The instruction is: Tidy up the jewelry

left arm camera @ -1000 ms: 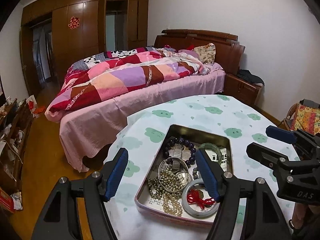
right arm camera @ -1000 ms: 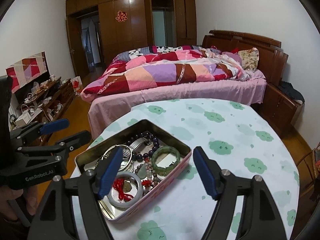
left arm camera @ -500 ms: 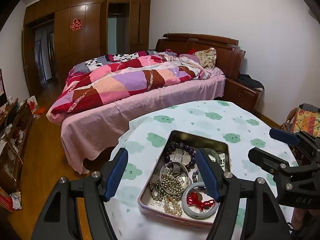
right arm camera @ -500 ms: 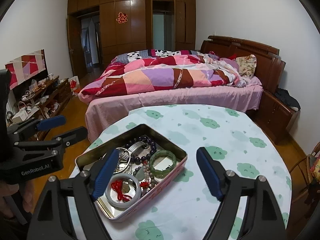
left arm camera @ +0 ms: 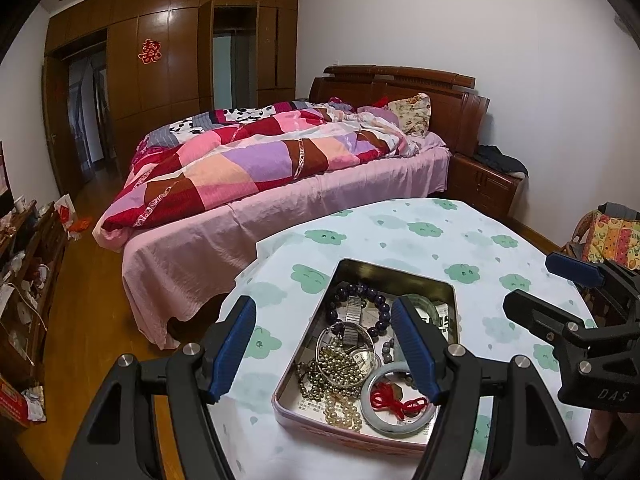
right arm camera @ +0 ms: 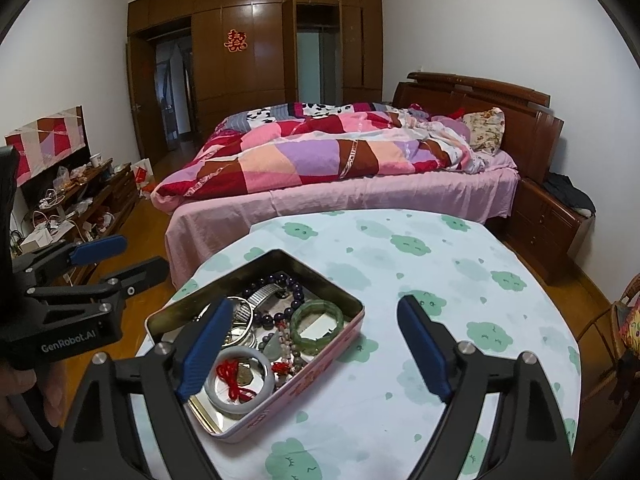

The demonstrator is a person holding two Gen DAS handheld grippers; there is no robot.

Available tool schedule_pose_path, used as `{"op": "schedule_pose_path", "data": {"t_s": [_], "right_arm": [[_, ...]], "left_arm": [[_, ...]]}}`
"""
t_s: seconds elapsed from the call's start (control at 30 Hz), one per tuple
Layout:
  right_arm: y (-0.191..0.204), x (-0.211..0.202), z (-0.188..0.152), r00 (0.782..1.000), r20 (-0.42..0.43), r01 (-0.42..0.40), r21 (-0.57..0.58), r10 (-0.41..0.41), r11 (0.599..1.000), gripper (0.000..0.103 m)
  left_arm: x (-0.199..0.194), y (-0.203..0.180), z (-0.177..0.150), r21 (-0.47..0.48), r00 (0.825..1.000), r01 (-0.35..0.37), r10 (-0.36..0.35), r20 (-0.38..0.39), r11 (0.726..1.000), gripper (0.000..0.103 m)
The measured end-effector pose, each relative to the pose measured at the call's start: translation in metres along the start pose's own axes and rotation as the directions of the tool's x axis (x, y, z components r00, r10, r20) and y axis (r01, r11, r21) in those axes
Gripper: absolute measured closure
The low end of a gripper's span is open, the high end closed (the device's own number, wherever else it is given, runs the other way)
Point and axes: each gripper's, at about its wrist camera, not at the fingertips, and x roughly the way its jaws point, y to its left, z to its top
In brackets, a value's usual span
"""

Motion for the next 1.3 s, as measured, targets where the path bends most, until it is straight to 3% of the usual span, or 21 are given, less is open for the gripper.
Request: {"op": "schedule_pose_path", "data": {"t_s": [0.57, 0.63, 0.67, 0.97, 1.3], "right_arm": [[-0.006, -0.001, -0.001, 1.0, 0.003, 0.005, 0.005, -0.005, 1.0, 0.015], [-0.007, -0.002, 0.0, 1.0, 0.004, 0.006, 0.005, -0.006, 1.0, 0.015], [-0.008, -0.002, 0.0, 1.0, 0.004, 0.006, 0.005, -0.006, 1.0, 0.015], [-0.011, -0.002, 0.001, 1.0, 0.001, 0.011, 0.006, -0.011, 1.0, 0.015], [-0.012, 0.0, -0.002, 1.0, -0.003, 0.016, 0.007, -0.016, 1.0, 0.014]], "left_arm": [[0.0, -0.004, -0.002, -0.007, 0.999, 0.035, -0.035, -0.005, 0.999, 0.032], [0.0, -0.004, -0.002, -0.015, 0.999, 0.048, -0.048, -0.005, 0.999, 0.022], [0.0, -0.004, -0.001, -0.011, 0.999, 0.042, -0.042, 0.0, 0.999, 0.018], [-0.001, -0.005, -0.001, 0.006, 1.0, -0.007, 0.007, 0.015, 1.0, 0.016], [0.001, -0.006, -0.001, 0.029, 1.0, -0.014, 0.013, 0.026, 0.999, 0.016]]}}
